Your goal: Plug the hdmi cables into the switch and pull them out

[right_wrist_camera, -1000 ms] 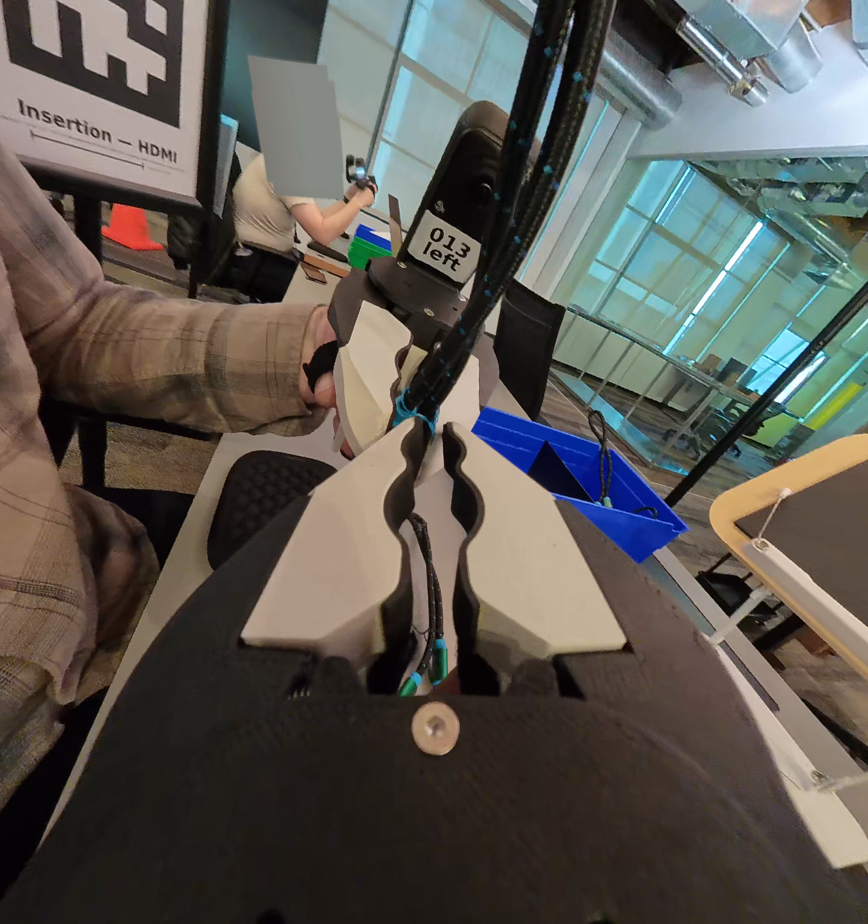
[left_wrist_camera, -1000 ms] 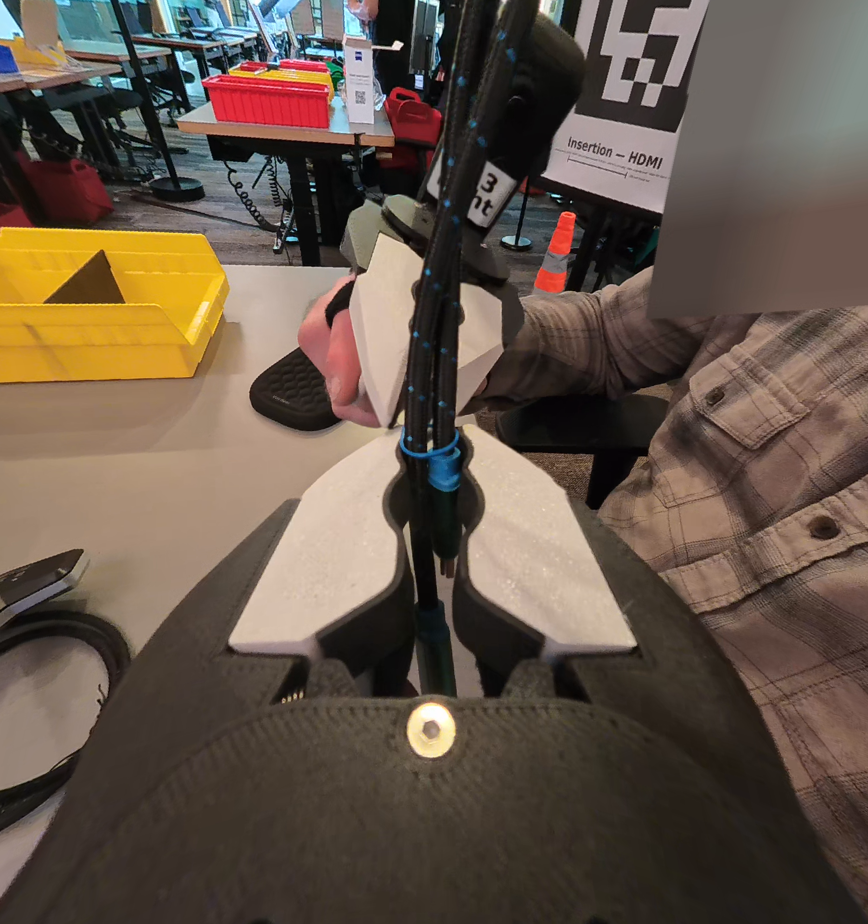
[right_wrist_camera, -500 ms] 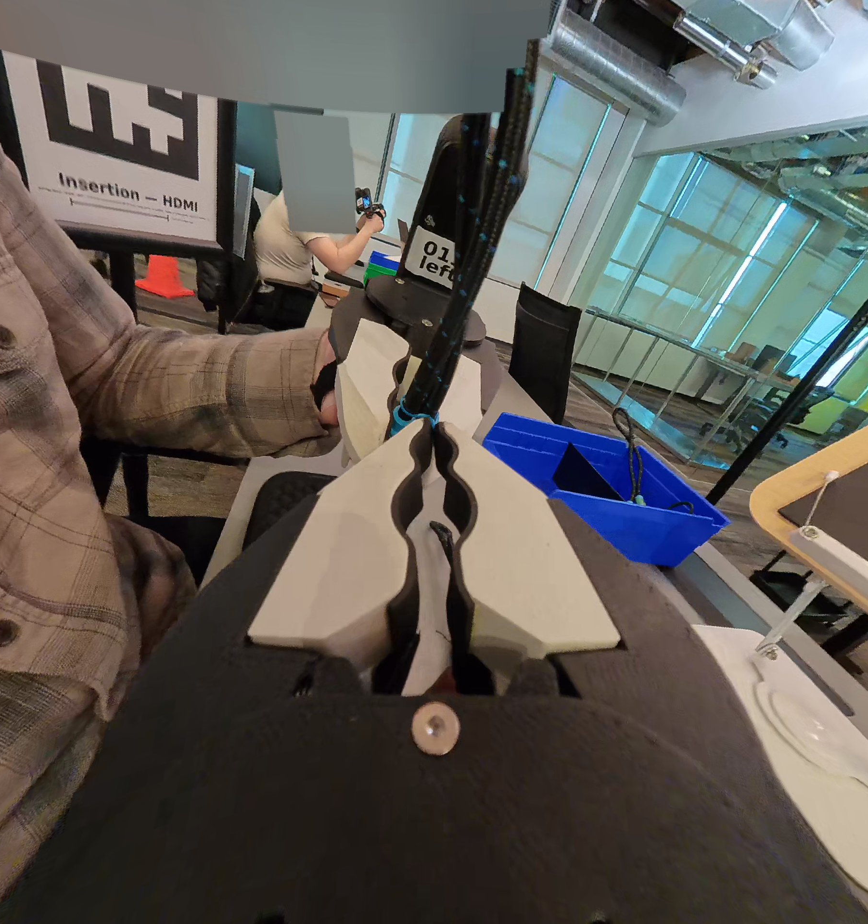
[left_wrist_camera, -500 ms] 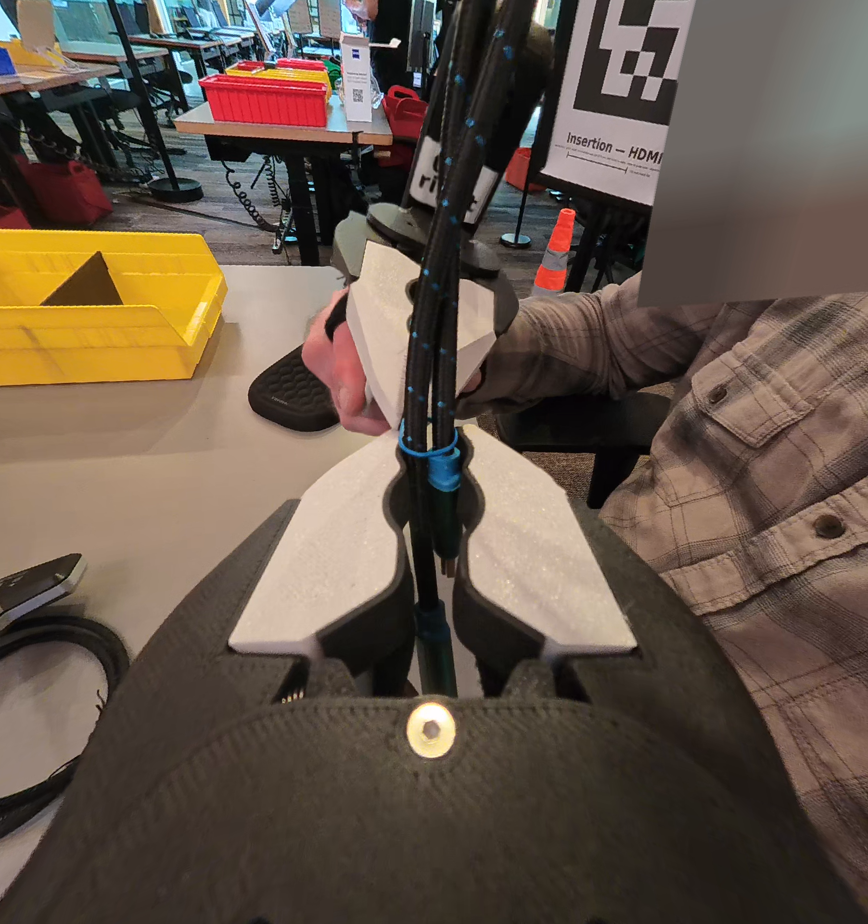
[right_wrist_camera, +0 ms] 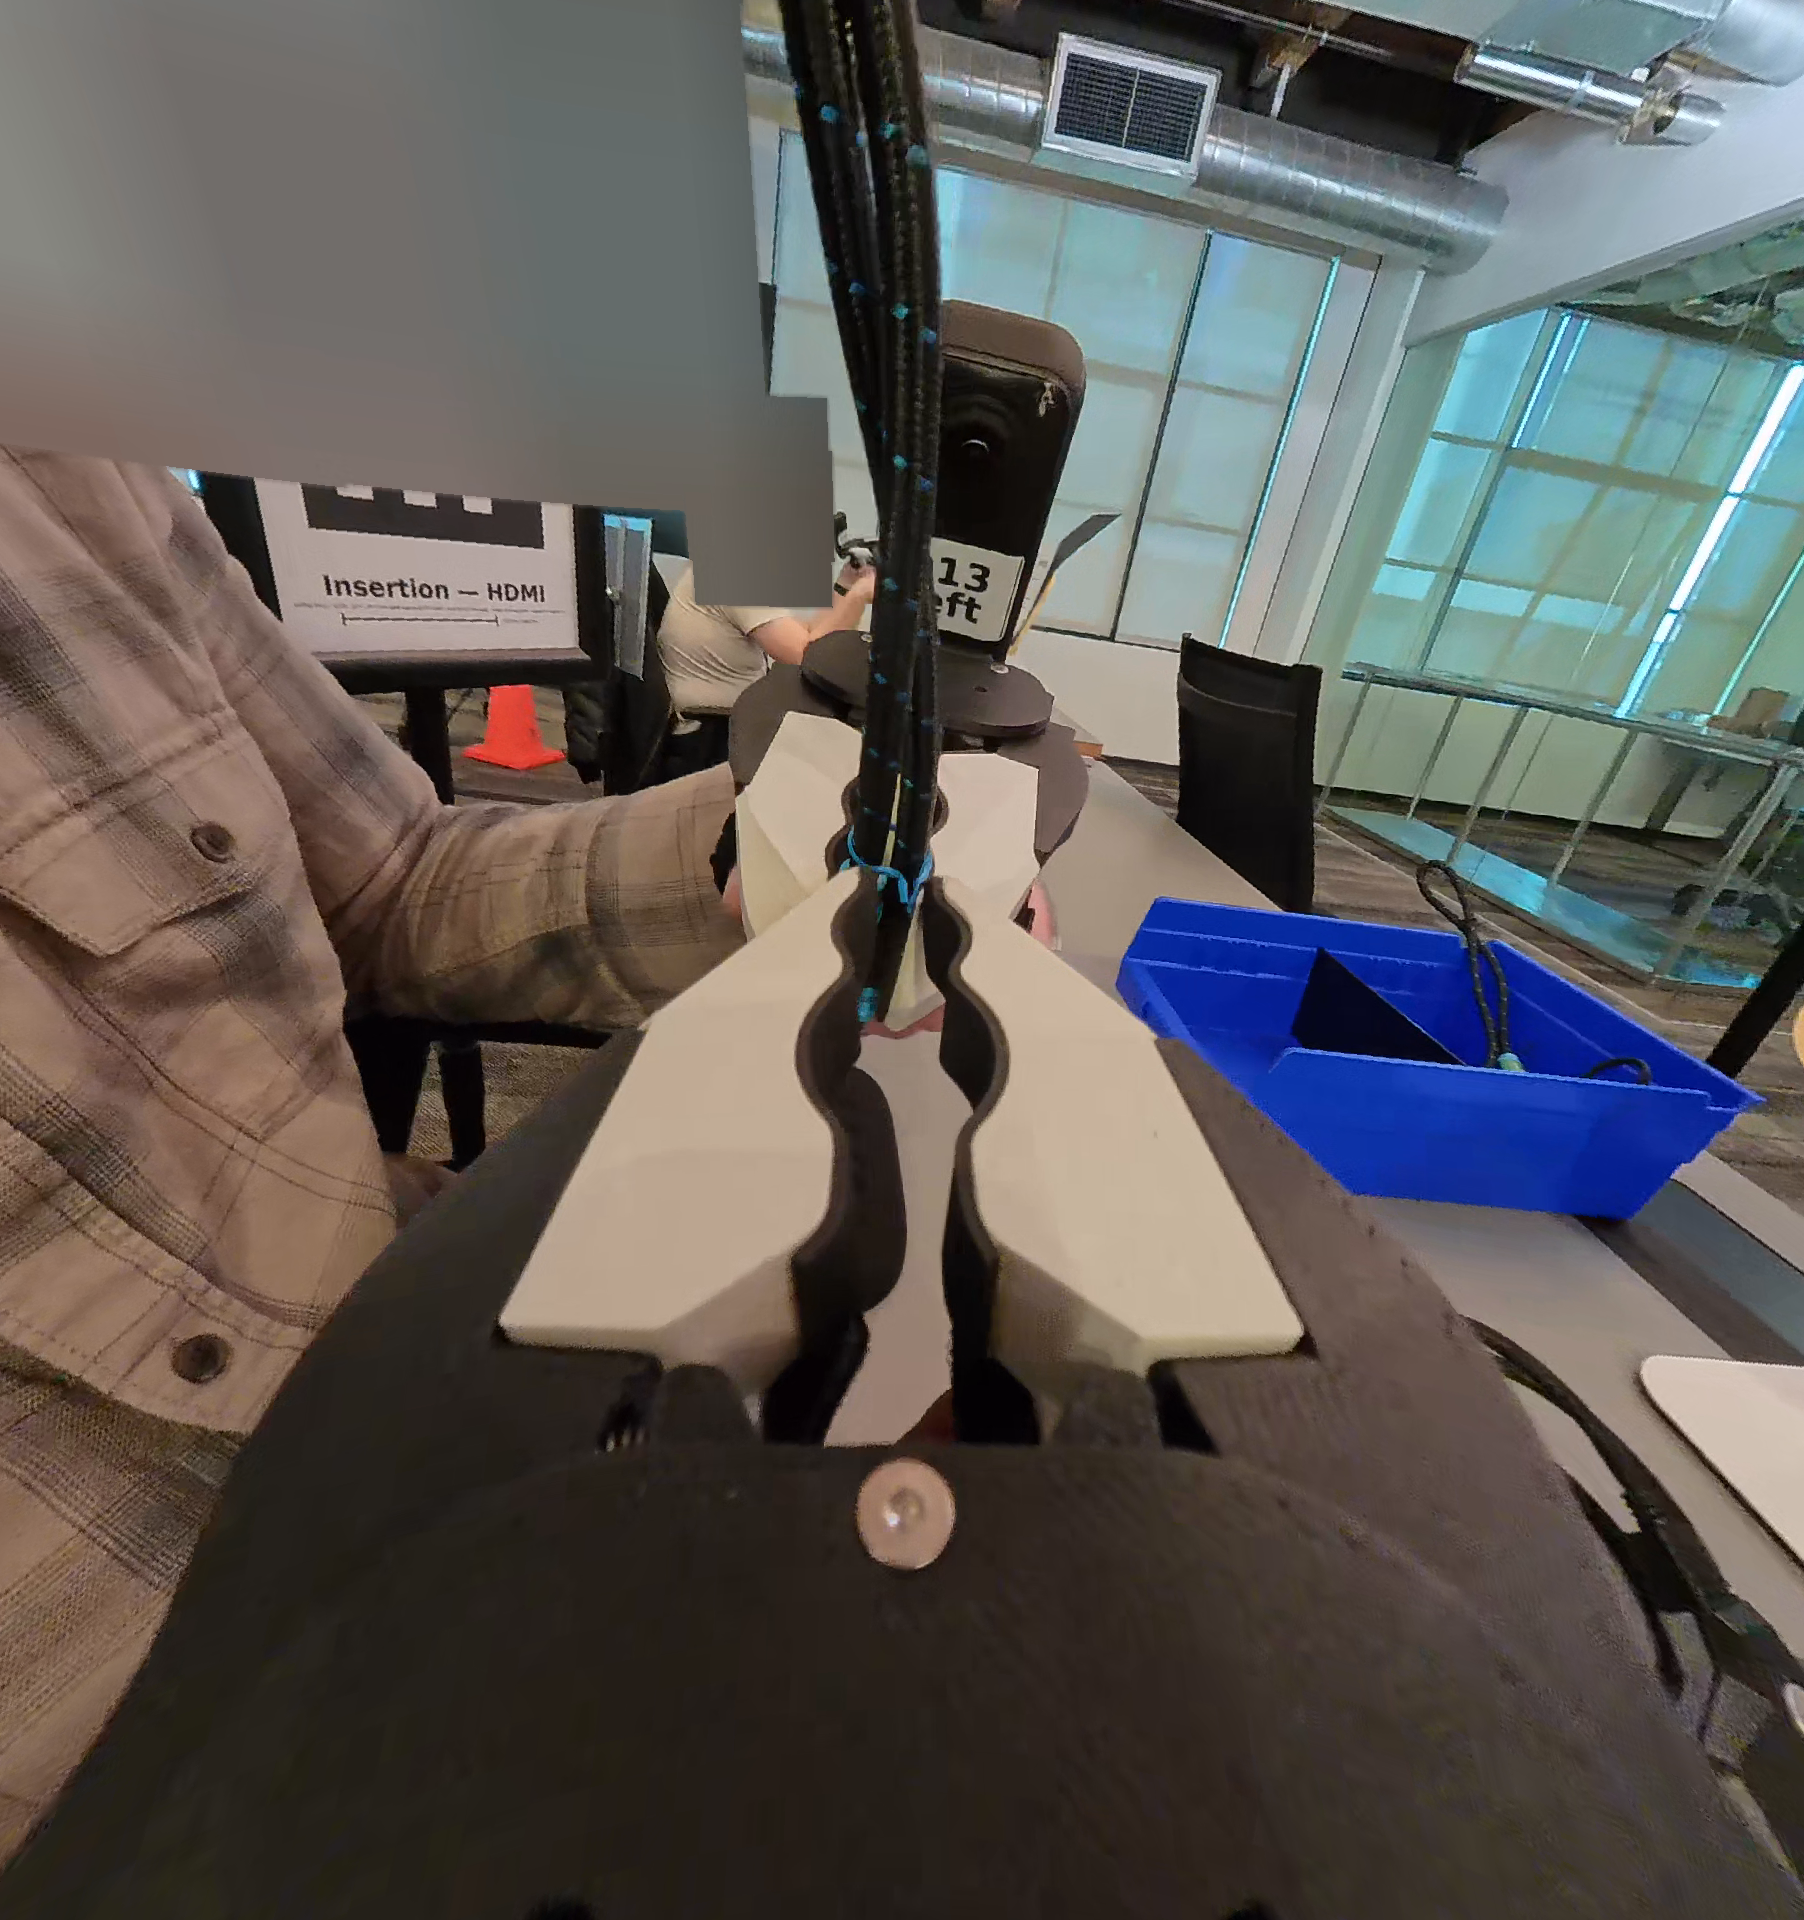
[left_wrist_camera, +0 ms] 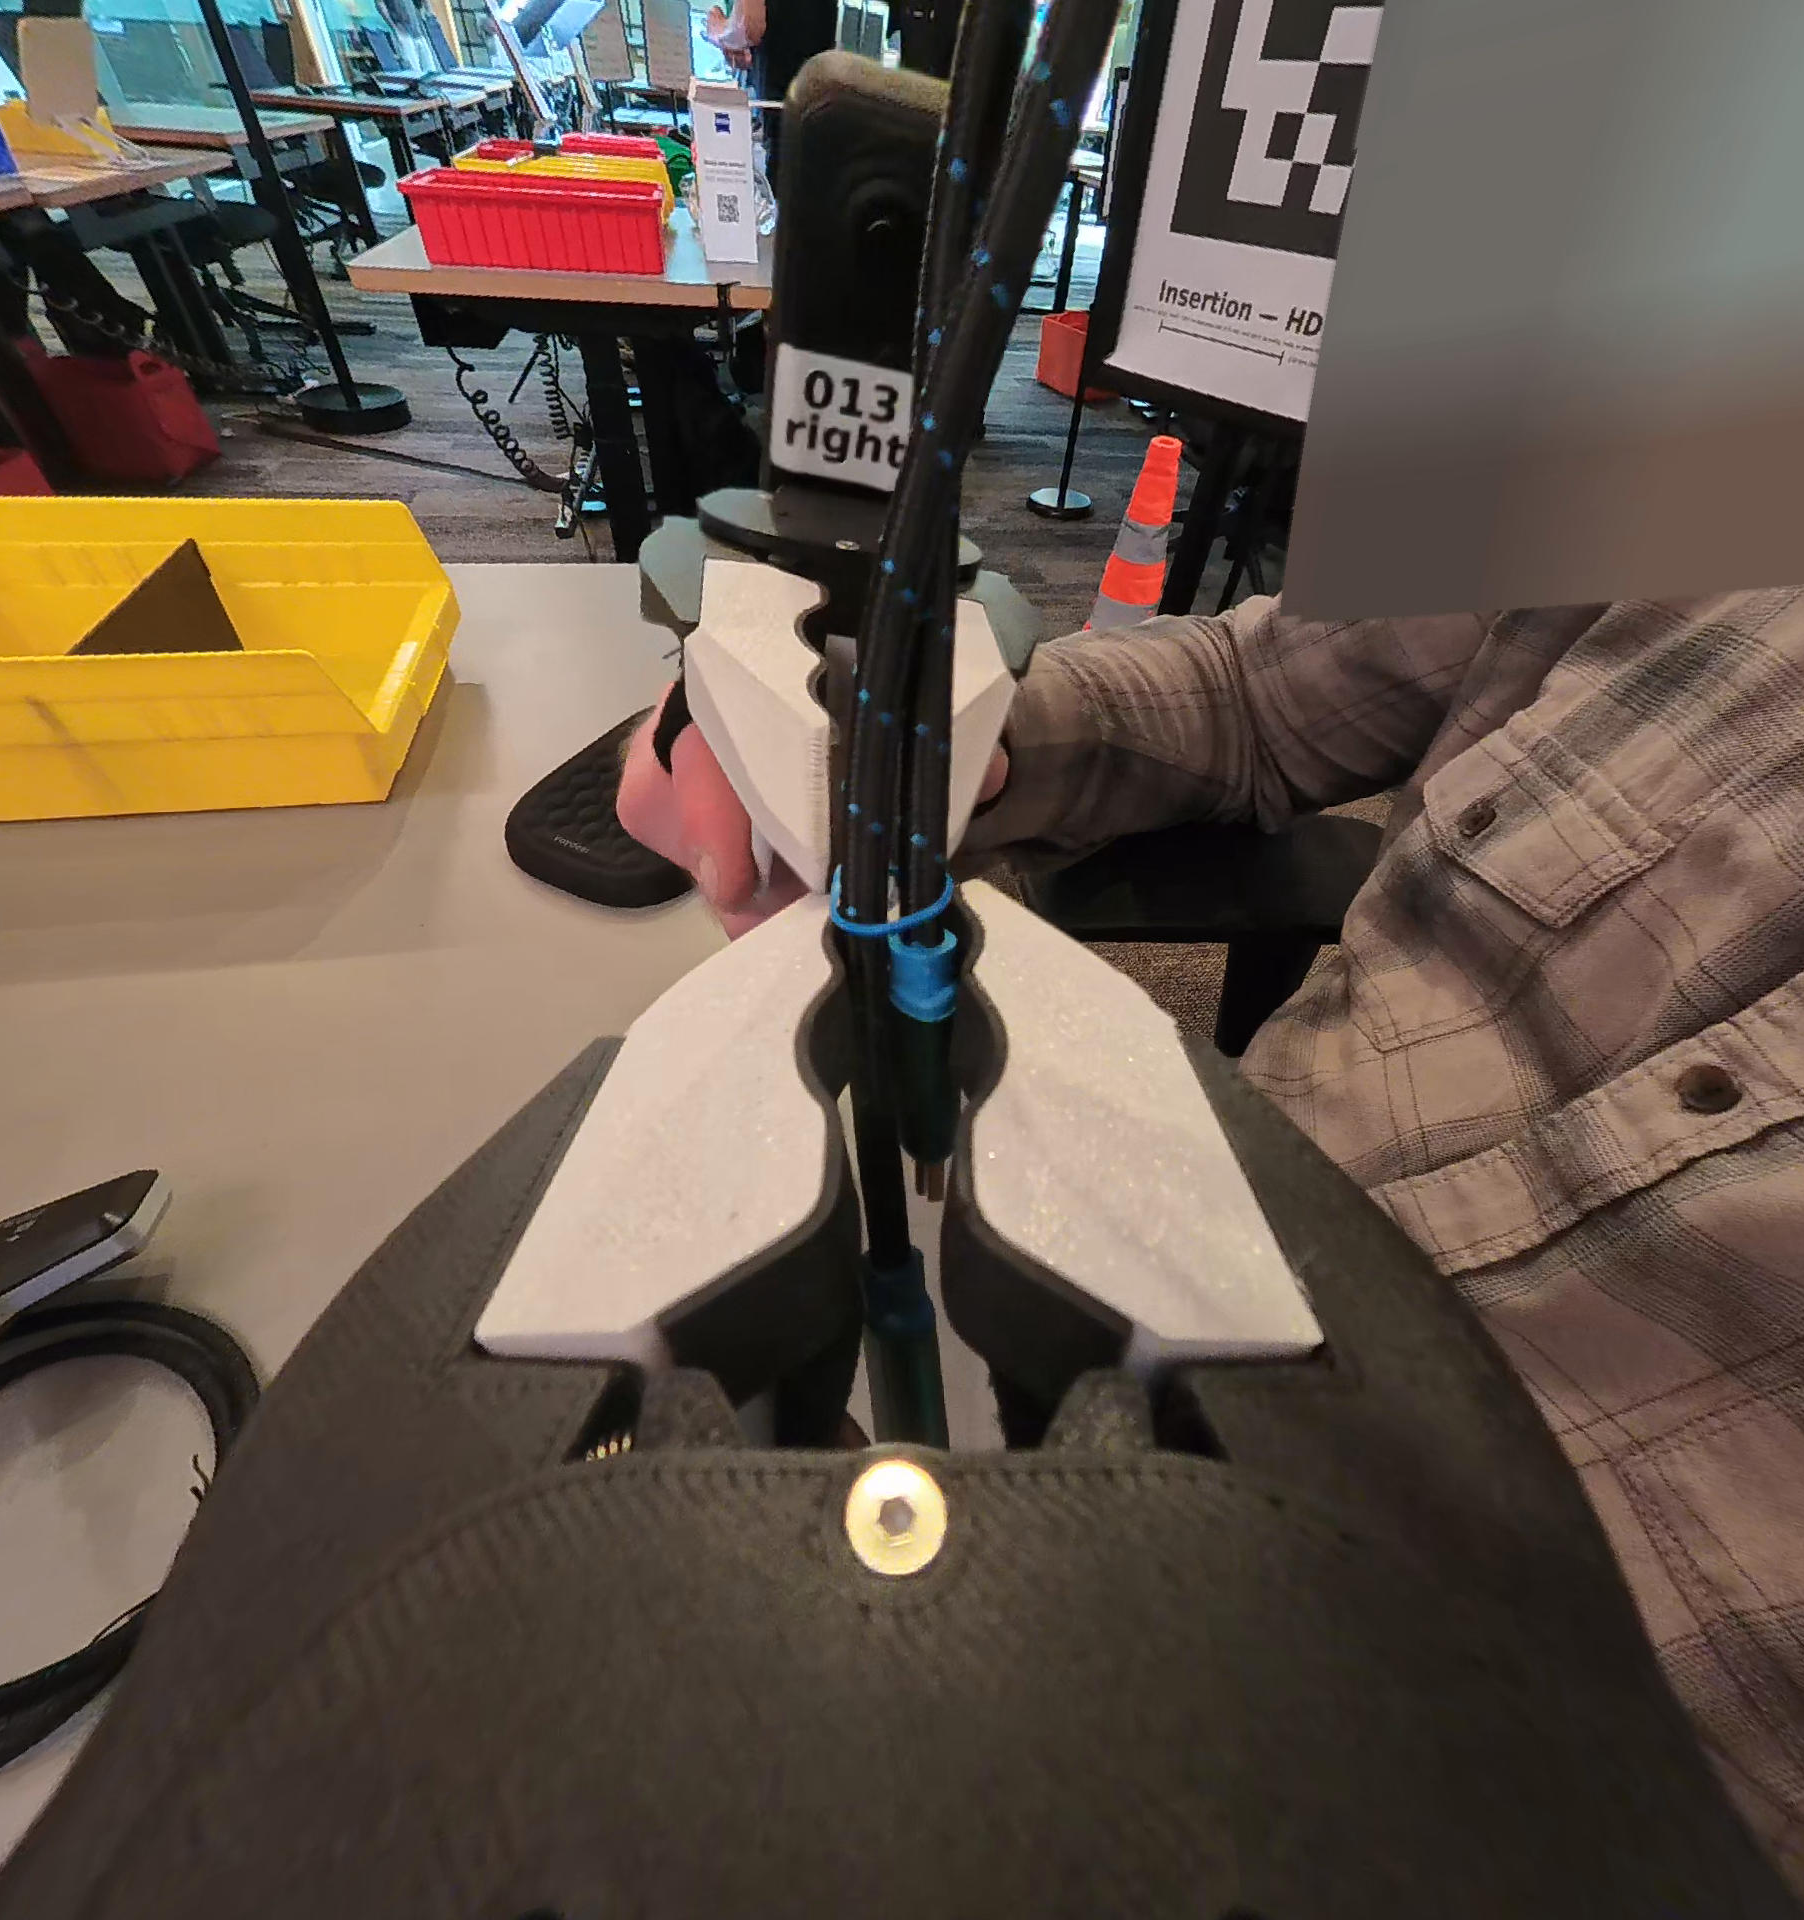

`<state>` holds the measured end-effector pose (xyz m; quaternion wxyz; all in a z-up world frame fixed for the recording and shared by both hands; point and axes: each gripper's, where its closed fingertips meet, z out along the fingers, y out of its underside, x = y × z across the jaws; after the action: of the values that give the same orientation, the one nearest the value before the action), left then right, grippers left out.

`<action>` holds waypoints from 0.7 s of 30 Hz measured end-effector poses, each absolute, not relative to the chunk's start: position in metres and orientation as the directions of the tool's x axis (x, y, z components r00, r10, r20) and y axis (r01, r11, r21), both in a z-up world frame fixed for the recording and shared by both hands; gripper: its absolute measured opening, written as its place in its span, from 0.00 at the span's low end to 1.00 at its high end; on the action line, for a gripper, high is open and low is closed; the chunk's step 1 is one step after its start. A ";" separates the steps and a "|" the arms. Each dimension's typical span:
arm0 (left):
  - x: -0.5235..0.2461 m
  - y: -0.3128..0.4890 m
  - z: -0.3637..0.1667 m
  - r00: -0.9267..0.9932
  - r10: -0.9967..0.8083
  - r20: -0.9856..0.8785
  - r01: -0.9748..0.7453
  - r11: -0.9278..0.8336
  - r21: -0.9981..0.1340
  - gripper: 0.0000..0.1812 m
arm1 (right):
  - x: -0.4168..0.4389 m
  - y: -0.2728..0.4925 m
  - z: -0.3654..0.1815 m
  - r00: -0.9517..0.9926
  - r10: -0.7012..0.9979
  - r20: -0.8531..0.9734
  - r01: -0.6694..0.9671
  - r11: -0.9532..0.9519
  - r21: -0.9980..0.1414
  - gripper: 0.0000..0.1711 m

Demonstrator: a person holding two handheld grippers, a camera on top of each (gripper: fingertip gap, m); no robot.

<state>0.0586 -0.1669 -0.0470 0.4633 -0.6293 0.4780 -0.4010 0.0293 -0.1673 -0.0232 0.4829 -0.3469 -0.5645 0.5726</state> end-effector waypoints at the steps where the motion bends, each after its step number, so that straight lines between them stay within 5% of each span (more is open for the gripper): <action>1: 0.059 -0.167 -0.047 0.219 -0.974 0.060 -0.231 -0.112 -0.967 0.07 | 0.030 -0.167 -0.023 -0.297 0.945 0.138 -0.165 0.091 -0.982 0.03; 21: 0.059 -0.166 -0.049 0.234 -0.971 0.047 -0.251 -0.107 -0.962 0.07 | 0.029 -0.166 -0.023 -0.302 0.951 0.072 -0.165 0.023 -0.986 0.00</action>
<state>0.0586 -0.1661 -0.0493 0.4633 -0.6345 0.4814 -0.3887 0.0287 -0.1656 -0.0234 0.4668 -0.3624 -0.5418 0.5978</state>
